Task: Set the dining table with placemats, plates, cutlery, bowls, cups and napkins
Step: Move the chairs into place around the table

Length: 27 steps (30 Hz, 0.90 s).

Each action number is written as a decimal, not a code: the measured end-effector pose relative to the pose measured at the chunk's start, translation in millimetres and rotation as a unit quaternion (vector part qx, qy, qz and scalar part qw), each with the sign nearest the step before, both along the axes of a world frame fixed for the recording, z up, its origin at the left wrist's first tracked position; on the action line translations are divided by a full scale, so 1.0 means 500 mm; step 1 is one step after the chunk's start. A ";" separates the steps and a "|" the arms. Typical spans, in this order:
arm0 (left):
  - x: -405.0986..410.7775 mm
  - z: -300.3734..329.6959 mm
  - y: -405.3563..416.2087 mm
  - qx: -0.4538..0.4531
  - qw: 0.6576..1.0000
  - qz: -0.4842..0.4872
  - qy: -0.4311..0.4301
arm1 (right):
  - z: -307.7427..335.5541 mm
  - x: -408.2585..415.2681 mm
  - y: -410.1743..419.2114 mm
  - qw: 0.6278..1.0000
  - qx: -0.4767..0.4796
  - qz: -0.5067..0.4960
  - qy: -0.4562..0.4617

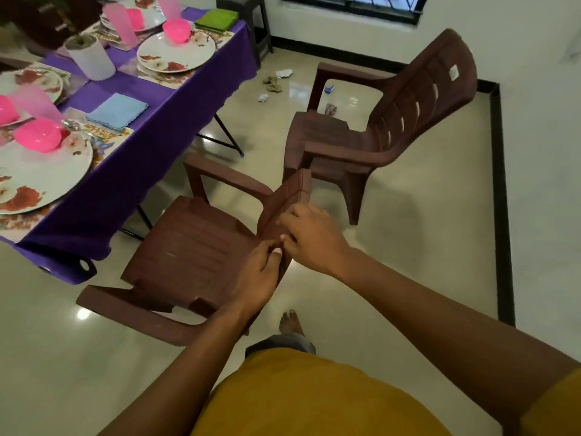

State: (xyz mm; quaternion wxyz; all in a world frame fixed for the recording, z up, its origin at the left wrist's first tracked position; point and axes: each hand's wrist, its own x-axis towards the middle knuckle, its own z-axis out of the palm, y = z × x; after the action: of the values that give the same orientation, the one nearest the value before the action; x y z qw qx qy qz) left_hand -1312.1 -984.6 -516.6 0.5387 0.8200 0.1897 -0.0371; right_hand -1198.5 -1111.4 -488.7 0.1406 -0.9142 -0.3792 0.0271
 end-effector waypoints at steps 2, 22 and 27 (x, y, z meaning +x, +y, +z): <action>0.012 -0.020 0.009 -0.015 0.997 0.035 0.069 | -0.004 0.047 0.014 0.999 -0.032 0.017 -0.006; -0.064 -0.041 0.072 0.063 0.841 0.185 0.504 | -0.043 0.332 0.217 0.885 -0.415 0.200 0.059; -0.078 -0.034 0.054 0.028 0.777 0.354 0.520 | -0.044 0.384 0.242 0.866 -0.446 0.196 0.114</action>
State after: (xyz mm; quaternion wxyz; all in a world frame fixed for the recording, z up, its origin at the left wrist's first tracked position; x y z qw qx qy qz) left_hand -1351.2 -957.8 -533.7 0.3101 0.5655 0.7188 -0.2596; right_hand -1006.5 -990.5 -510.8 -0.2478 -0.7769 -0.4792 0.3247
